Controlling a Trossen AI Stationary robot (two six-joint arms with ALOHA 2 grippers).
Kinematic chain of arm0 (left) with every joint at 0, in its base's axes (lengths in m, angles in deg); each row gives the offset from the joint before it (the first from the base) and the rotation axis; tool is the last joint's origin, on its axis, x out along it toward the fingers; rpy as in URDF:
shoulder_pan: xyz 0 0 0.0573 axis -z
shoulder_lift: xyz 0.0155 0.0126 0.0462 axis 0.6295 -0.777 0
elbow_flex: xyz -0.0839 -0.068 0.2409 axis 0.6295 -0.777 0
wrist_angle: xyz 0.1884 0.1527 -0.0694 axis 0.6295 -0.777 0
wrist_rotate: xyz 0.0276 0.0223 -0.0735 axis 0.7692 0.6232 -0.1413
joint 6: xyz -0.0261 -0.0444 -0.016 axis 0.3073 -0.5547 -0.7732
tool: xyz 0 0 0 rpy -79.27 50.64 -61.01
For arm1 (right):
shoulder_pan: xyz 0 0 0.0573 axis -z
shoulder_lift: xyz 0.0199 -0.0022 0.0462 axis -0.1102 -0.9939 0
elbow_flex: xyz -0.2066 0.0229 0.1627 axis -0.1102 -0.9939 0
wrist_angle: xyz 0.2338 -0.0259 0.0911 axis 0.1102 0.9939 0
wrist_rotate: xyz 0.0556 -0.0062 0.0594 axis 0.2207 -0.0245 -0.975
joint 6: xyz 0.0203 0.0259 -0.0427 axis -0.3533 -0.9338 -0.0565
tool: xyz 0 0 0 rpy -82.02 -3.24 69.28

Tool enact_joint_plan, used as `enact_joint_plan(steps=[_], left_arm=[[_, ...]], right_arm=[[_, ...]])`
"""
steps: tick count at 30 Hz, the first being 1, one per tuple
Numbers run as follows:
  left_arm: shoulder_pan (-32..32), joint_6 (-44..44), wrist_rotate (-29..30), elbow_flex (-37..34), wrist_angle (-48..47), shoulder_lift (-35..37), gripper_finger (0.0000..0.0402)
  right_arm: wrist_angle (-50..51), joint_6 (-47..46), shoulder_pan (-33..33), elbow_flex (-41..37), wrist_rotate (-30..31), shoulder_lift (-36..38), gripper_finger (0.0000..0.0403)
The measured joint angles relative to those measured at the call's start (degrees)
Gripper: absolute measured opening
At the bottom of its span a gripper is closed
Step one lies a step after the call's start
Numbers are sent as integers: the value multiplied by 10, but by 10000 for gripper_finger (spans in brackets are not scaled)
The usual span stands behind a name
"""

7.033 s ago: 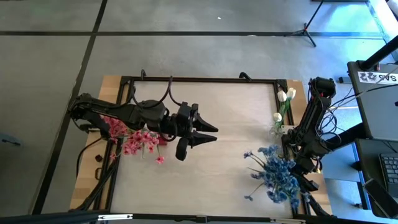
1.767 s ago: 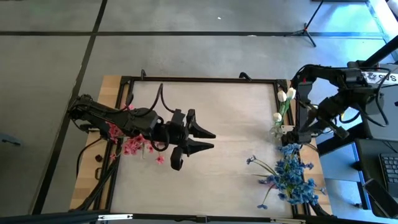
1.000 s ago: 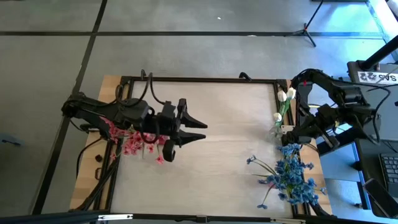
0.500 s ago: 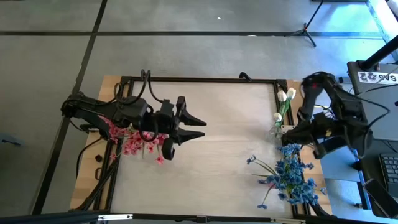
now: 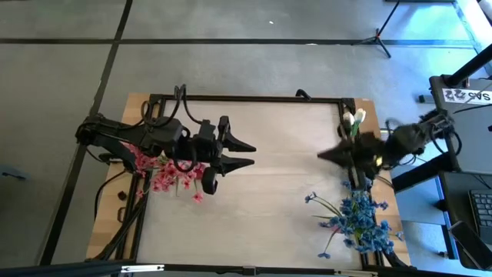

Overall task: Sort flowers into vase by color
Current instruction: Return to Home Position

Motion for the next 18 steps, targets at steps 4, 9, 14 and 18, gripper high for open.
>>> enact_joint_plan(steps=[4, 9, 14, 18], left_arm=[[1, 0, 0, 0, 4, 0, 146], [11, -1, 0, 0, 10, 0, 146], [26, -1, 0, 0, 19, 0, 146], [36, 0, 0, 0, 22, 0, 146]], right_arm=[[-104, 56, 94, 0, -78, 0, 1], [-234, 85, 153, -18, -147, 24, 1], [-439, 86, 163, -148, -159, 78, 1], [-609, 47, 163, -258, -184, 129, 1]])
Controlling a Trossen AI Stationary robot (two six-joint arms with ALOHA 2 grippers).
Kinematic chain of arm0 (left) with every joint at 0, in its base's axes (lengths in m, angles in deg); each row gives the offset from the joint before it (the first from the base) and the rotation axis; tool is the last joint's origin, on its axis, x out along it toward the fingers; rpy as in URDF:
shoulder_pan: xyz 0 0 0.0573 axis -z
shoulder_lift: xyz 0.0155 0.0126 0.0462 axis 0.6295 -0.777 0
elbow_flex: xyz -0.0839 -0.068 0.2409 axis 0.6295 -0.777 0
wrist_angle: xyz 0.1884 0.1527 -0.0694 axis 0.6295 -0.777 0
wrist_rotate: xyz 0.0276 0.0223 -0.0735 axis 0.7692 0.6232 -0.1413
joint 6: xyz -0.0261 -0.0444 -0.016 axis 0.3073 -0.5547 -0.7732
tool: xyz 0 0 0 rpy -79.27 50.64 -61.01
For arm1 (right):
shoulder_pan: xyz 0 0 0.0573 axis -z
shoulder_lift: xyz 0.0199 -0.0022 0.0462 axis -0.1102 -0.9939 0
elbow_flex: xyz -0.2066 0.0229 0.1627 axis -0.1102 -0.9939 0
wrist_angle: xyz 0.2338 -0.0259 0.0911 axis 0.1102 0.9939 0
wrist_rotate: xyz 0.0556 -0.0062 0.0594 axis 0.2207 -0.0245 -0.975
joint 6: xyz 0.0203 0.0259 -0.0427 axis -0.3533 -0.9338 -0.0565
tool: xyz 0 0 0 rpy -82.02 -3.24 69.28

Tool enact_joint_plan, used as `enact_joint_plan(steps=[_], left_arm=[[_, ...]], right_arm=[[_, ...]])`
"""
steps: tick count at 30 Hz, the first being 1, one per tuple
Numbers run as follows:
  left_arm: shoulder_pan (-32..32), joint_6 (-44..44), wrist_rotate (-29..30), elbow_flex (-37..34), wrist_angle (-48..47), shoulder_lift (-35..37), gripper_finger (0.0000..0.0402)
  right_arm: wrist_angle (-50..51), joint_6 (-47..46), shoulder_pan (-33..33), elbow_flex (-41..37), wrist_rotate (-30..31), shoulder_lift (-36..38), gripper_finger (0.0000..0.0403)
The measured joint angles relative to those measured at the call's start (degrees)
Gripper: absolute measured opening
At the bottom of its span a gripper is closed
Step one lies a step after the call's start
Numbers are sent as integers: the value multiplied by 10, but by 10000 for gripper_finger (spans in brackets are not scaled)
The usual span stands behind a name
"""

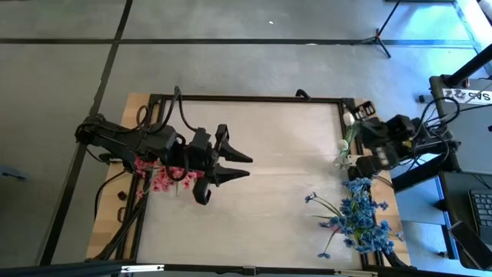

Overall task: Sort flowers into vase by color
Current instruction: Return to Home Position

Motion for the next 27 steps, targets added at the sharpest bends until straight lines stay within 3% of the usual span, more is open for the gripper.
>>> enact_joint_plan(steps=[7, 17, 27], left_arm=[[4, 2, 0, 0, -23, 12, 146], [16, 29, 0, 0, -74, 70, 146], [17, 35, 0, 0, -86, 81, 146]], right_arm=[[-55, -81, 0, -97, -45, 129, 1], [-44, -47, 0, -185, -52, 339, 1], [-135, -118, 0, -292, -138, 339, 1]])
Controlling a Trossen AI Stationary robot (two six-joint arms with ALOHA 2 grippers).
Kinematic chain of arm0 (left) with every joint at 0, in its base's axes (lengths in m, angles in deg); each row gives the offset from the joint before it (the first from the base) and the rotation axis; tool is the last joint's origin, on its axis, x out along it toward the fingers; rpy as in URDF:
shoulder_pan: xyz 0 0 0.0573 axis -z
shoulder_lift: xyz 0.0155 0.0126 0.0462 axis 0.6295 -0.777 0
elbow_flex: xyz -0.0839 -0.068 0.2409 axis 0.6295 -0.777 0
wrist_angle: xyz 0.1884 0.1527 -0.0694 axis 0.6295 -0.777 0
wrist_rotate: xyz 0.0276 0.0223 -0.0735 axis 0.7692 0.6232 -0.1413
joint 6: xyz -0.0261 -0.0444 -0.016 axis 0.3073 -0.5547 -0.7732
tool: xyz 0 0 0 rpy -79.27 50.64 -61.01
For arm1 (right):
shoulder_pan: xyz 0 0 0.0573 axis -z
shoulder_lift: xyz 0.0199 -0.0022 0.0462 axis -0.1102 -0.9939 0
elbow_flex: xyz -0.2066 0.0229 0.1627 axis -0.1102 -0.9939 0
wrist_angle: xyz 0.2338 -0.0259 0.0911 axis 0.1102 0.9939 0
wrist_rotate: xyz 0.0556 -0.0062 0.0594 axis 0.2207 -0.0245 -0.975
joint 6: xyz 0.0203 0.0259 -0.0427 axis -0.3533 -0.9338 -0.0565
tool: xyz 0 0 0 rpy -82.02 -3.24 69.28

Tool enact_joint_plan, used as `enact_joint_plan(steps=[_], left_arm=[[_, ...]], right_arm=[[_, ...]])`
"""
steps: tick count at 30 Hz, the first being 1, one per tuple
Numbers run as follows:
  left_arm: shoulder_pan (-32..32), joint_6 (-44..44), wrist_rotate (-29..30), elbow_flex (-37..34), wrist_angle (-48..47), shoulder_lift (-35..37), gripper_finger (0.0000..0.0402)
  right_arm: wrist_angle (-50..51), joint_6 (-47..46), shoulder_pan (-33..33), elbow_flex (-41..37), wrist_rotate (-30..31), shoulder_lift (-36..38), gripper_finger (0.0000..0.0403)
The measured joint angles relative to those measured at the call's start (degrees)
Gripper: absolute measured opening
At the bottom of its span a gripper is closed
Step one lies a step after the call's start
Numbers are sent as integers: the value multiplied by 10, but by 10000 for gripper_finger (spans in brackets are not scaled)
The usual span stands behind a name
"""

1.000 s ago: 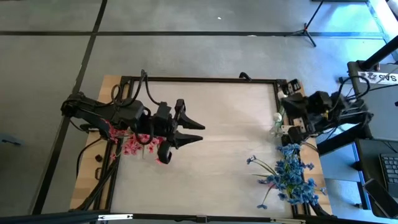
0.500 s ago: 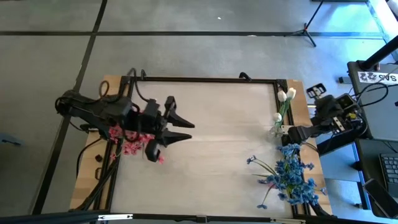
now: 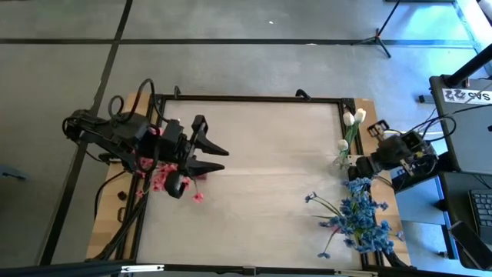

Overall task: Sort flowers into vase by color
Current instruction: Return to Home Position

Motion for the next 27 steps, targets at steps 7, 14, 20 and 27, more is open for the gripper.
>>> enact_joint_plan(steps=[7, 14, 20, 27], left_arm=[[0, 9, 0, 0, -8, 1, 146], [-2, 10, 1, 0, -18, 1, 146], [-2, 10, 1, 0, -20, 1, 146], [-1, 7, -43, 0, -82, 44, 146]], right_arm=[[-100, -129, 0, -83, -97, 0, 1], [-119, -318, 0, -82, -304, 0, 1], [-80, -393, 0, -82, -339, 0, 1], [104, -453, -8, -82, -373, 0, 1]])
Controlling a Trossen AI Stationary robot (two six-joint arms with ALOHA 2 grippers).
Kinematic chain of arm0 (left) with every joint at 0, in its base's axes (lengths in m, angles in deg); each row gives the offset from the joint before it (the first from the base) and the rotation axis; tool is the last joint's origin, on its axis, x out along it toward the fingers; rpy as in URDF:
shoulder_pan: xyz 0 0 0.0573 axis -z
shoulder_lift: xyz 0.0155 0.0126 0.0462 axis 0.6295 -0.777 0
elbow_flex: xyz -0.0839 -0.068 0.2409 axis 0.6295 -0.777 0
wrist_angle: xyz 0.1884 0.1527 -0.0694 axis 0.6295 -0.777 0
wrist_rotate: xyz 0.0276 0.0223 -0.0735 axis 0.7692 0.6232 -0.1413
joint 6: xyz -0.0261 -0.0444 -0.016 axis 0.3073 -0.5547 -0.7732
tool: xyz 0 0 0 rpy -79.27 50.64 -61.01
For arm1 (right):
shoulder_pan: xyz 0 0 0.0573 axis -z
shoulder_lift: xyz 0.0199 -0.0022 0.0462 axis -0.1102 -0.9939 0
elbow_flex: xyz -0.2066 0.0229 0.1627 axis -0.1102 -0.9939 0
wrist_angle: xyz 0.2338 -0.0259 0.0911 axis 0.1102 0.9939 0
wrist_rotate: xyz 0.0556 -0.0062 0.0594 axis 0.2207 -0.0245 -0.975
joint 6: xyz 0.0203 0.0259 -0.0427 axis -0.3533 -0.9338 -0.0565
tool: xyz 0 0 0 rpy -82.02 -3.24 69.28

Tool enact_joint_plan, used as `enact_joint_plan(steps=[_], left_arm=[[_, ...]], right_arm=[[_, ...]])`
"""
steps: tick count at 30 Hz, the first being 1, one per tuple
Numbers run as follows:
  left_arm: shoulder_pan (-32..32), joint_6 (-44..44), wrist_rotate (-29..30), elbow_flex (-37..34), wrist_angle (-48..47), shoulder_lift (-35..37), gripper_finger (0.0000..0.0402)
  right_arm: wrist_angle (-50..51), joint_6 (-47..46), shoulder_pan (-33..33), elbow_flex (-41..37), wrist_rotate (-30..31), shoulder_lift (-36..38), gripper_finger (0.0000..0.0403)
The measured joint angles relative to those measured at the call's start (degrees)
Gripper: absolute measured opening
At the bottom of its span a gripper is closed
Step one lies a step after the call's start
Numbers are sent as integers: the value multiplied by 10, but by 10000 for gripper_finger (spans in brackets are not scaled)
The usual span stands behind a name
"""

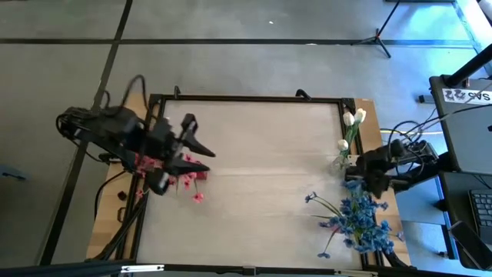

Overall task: Sort flowers into vase by color
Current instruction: Return to Home Position

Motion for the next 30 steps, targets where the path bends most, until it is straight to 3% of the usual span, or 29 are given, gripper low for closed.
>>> enact_joint_plan(steps=[6, 13, 22, 30], left_arm=[[21, 6, 2, -36, -12, 58, 146], [34, -1, 2, -155, 37, 148, 146], [34, -1, 2, -285, 88, 253, 146], [34, -2, 3, -349, 103, 319, 146]], right_arm=[[128, 168, 0, 0, -6, 0, 1], [131, 213, 0, -1, -120, 0, 1], [133, 219, 1, -1, -56, 0, 1], [133, 219, 1, -1, -51, 0, 1]])
